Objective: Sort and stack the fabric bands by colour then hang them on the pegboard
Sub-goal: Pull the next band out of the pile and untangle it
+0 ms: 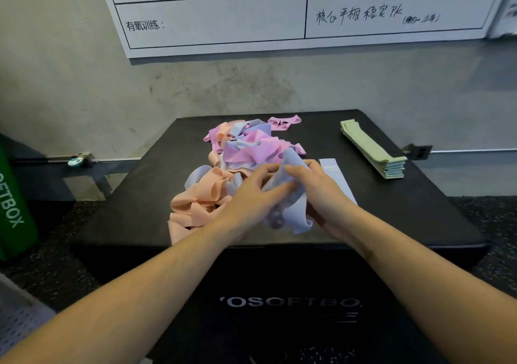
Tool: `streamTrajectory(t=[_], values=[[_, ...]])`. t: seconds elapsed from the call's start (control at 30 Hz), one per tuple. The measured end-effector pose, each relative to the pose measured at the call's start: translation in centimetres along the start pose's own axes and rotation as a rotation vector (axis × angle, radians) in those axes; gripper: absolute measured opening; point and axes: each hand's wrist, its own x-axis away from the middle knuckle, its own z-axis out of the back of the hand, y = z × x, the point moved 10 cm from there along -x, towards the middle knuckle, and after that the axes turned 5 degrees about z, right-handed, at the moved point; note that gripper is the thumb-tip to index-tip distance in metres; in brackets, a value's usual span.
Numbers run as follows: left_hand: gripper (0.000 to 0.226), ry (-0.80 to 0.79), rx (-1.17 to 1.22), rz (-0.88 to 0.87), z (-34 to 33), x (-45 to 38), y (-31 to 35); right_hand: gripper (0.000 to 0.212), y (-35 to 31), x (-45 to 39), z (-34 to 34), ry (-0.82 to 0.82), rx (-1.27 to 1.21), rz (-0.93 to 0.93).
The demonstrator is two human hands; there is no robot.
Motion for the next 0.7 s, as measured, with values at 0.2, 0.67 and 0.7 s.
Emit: streamTrajectory(t=[0.2,0.67,0.7], values=[[0.016,0.04,0.127,0.042,-1.4,1.6,0.9,0.019,-2.2,3.0,1.0,-0.067,-0.047,0.031],[0.022,0.074,0.15,0.042,-1.9,5.1,2.8,0.026,-3.8,7.6,3.4,-0.093,0.085,0.108],[0.022,0.083,0.145,0.044,-1.8,5.2,3.0,0.028,-4.0,7.8,3.5,-0.091,0.114,0.128]])
